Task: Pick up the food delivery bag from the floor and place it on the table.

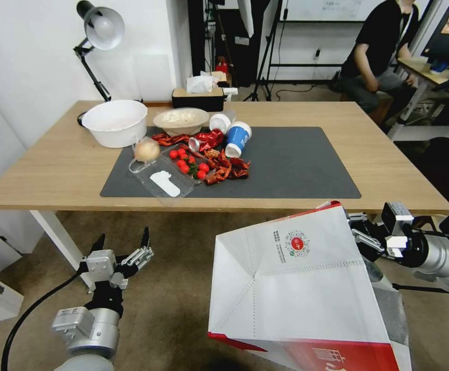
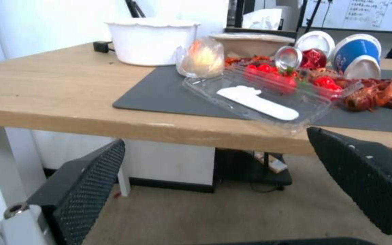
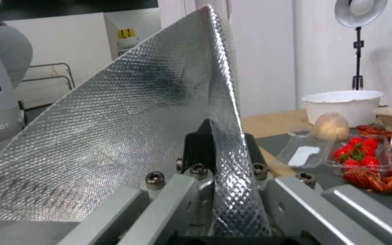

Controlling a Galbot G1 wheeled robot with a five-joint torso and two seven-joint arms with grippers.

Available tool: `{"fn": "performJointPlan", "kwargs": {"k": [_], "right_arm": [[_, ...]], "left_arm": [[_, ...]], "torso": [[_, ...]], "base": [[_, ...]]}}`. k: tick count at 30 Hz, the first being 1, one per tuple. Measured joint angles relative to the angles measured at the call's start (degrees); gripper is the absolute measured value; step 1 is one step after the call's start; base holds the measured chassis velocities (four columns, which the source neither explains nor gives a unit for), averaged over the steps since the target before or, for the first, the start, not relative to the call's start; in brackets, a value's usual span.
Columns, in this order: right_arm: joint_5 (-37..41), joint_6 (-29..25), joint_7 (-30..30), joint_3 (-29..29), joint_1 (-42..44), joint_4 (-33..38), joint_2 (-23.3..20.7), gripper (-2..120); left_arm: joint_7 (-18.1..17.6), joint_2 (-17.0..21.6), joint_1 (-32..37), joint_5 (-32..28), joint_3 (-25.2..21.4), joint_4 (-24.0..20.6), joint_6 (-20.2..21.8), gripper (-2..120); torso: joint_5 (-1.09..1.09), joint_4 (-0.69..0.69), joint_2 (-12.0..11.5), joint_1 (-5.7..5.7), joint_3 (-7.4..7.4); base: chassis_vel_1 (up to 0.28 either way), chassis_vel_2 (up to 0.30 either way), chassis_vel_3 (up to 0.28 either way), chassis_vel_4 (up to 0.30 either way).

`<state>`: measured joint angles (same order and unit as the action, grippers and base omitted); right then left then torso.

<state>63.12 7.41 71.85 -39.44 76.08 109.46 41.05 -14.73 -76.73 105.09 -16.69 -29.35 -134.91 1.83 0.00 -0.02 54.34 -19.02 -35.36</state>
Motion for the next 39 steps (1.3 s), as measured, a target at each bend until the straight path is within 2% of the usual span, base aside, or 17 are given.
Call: {"fn": "performJointPlan", "kwargs": {"k": [21,32,39], "right_arm": [[-0.2,-0.1,0.1,0.0,0.2,0.2,0.2,0],[-0.2,-0.2,0.2,0.0,0.1,0.1,0.4,0],[-0.3,-0.2,0.3,-0.1,0.2,0.1,0.5,0]], "left_arm": [[0.3,0.0,0.2,0.1,0.1,-0.2,0.1,100],[0.9,-0.1,0.3,0.2,-0.1,-0.1,-0.7,100],[1.6,-0.1,0.4,-0.5,-0.2,-0.2,-1.2,100]], "torso": [[0.0,0.0,5.3,-2.3,-2.99],[0.0,0.0,9.0,-3.92,-5.03],[0.0,0.0,10.0,-4.36,-5.61]], "base": [[0.0,0.0,0.0,0.0],[0.0,0.0,0.0,0.0],[0.0,0.0,0.0,0.0]]}}
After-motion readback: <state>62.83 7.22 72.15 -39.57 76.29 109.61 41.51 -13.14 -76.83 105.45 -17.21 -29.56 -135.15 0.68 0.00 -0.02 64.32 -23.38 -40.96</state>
